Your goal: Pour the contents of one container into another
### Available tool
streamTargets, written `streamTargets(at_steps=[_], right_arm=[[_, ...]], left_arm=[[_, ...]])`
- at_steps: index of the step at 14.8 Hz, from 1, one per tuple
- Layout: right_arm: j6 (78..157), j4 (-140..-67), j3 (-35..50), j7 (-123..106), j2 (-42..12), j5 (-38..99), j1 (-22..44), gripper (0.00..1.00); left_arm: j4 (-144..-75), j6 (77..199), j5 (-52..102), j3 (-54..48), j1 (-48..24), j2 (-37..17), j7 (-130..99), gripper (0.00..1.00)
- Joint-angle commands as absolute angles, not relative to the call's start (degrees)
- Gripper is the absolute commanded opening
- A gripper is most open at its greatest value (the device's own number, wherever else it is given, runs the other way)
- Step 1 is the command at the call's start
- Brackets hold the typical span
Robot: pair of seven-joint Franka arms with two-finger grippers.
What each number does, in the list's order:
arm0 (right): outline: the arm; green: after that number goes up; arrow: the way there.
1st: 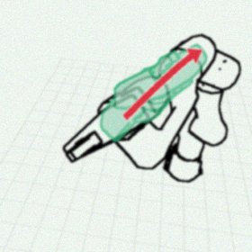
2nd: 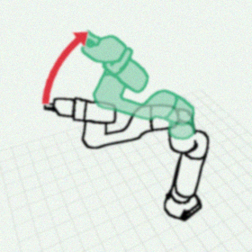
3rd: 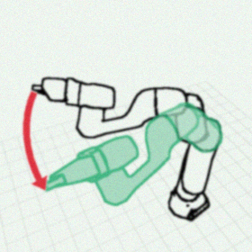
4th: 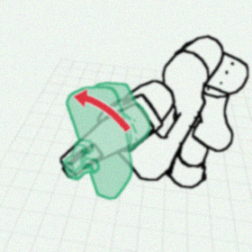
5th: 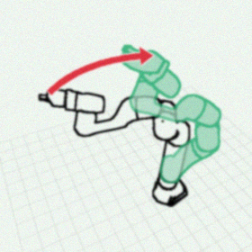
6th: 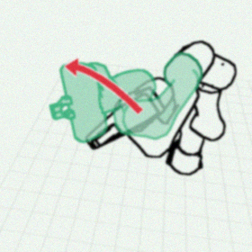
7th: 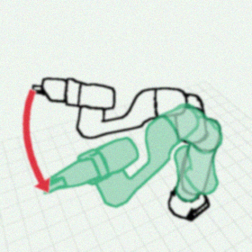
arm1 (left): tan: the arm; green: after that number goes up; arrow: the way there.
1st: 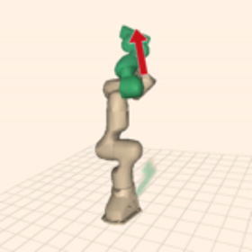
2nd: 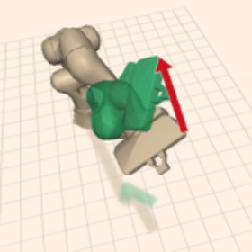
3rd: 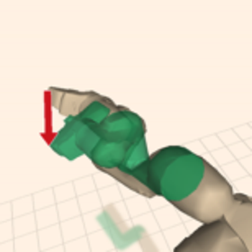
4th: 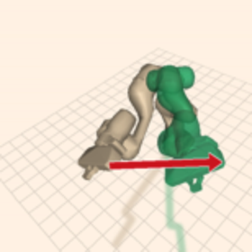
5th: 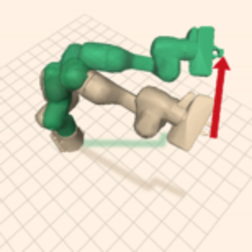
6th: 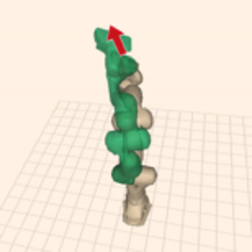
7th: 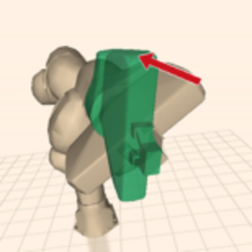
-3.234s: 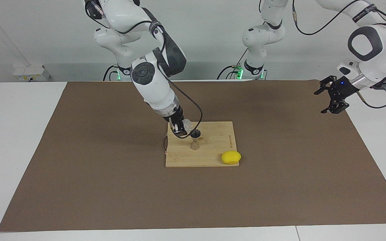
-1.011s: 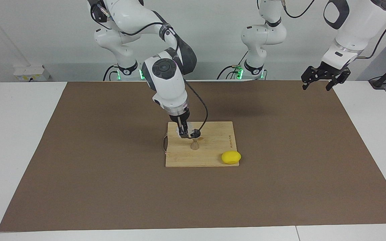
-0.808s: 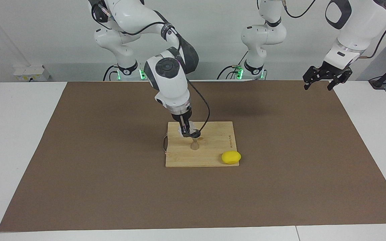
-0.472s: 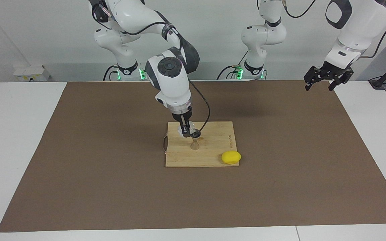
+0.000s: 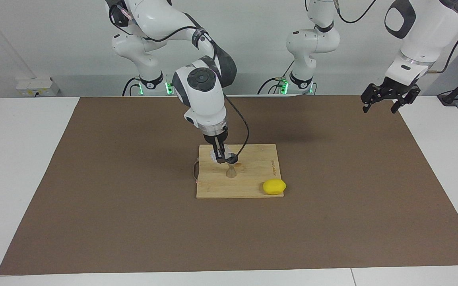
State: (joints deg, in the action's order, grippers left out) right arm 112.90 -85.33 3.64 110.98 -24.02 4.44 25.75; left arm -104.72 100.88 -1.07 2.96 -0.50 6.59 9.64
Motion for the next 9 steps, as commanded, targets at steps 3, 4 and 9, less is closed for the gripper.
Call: streamTargets(at_steps=[3, 4, 9], right_arm=[[112.59, -84.02, 3.87, 113.64, -25.14, 1.93, 26.28, 0.0], [112.5, -84.02, 3.78, 113.64, -25.14, 1.76, 26.28, 0.0], [112.85, -84.02, 3.69, 114.6, -25.31, 1.06, 26.98, 0.0]], left_arm=[[-99.68, 101.34, -2.11, 3.08, -1.41, 1.59, 8.79, 1.0], [-99.32, 101.34, -2.11, 3.08, -1.41, 1.41, 8.79, 1.0], [-99.32, 103.53, -2.2, 2.99, -1.32, -0.53, 8.17, 1.0]])
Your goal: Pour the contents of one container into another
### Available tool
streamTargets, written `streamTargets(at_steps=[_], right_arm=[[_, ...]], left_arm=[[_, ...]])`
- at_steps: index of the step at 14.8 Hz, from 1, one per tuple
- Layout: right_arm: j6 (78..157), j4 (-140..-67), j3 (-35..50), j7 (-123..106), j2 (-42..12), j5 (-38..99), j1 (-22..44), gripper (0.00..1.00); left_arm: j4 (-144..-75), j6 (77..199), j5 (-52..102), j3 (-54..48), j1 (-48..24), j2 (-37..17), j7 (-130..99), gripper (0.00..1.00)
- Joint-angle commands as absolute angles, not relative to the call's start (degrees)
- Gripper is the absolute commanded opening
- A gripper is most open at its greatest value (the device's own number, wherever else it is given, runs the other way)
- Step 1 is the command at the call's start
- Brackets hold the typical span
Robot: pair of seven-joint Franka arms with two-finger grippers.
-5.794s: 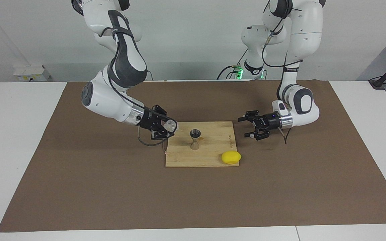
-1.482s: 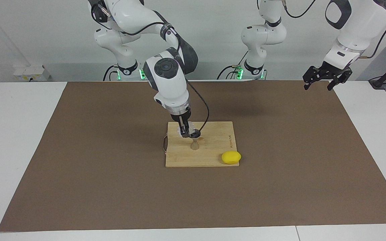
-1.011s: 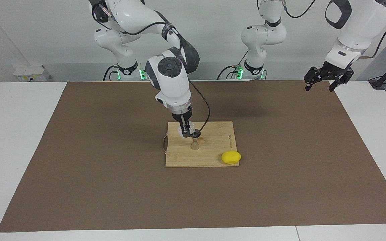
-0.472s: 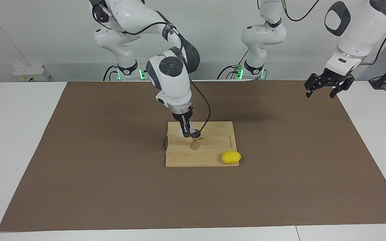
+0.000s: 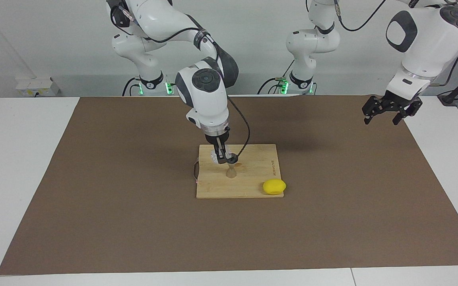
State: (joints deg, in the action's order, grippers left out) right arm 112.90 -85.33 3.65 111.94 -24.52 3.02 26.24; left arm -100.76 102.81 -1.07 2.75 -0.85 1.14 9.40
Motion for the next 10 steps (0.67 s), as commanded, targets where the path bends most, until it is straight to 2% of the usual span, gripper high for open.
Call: streamTargets(at_steps=[1, 10], right_arm=[[112.85, -84.02, 3.69, 115.04, -25.4, 0.79, 26.98, 0.0], [112.24, -83.94, 3.52, 115.14, -25.49, -0.44, 27.07, 0.0]], left_arm=[[-99.32, 102.75, -2.28, 2.99, -1.06, -0.35, 8.26, 1.0], [-99.67, 102.57, -1.76, 2.72, -0.7, 0.18, 4.22, 1.0]])
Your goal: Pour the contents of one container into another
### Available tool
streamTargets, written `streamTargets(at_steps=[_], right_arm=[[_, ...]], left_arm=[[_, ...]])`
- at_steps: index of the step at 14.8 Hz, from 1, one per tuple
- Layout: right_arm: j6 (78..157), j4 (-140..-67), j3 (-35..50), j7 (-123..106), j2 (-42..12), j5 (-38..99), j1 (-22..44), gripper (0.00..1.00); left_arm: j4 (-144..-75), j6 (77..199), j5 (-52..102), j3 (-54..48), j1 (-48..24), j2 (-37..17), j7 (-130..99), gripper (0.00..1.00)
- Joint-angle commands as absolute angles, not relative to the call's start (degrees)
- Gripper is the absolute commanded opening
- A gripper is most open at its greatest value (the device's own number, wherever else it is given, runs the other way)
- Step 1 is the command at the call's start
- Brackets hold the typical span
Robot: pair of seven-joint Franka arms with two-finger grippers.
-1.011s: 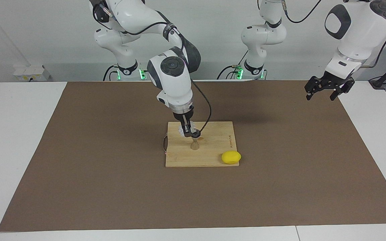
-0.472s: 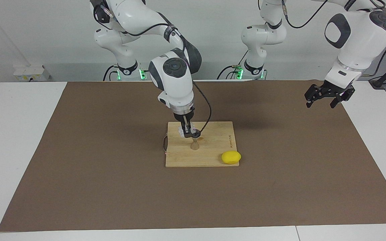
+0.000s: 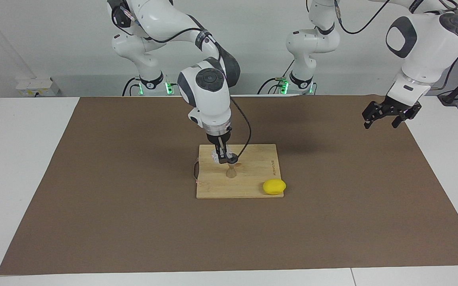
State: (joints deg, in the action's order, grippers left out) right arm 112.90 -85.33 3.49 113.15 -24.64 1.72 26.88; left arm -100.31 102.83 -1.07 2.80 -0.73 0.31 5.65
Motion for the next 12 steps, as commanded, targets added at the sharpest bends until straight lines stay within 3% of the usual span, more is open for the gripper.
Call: streamTargets(at_steps=[1, 12], right_arm=[[112.24, -83.85, 3.43, 115.4, -25.49, -0.53, 27.16, 0.0], [109.25, -81.3, 2.9, 116.01, -26.37, -1.23, 28.21, 0.0]], left_arm=[[-99.75, 102.57, -1.76, 2.72, -0.7, 0.26, 4.22, 1.0], [-99.76, 102.3, -1.67, 2.9, -2.55, 0.44, 1.85, 1.0]])
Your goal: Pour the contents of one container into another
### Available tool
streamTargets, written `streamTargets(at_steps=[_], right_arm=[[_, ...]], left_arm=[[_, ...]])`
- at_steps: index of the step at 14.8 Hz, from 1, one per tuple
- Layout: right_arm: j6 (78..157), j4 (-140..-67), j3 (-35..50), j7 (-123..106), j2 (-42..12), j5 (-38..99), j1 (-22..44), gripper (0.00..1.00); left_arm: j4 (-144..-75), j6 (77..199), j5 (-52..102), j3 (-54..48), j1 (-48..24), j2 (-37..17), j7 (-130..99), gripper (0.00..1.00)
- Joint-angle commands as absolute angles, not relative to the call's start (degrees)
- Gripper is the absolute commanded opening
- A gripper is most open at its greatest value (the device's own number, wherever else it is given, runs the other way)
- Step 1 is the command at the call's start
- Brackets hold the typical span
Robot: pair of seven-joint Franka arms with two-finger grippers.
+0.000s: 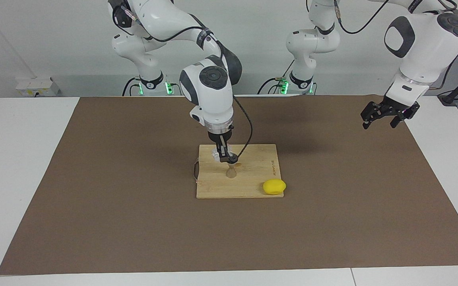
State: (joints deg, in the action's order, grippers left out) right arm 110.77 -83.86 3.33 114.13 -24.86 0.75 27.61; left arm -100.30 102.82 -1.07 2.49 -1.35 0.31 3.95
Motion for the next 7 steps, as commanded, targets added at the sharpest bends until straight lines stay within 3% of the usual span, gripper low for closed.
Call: streamTargets(at_steps=[1, 7], right_arm=[[109.25, -81.3, 2.9, 116.02, -26.37, -1.67, 28.21, 0.0], [108.98, -81.3, 2.9, 116.28, -26.37, -2.46, 28.39, 0.0]], left_arm=[[-99.76, 102.3, -1.67, 2.9, -2.64, 0.44, 1.5, 1.0], [-99.76, 102.31, -1.67, 2.81, -2.55, 0.44, 1.32, 1.0]])
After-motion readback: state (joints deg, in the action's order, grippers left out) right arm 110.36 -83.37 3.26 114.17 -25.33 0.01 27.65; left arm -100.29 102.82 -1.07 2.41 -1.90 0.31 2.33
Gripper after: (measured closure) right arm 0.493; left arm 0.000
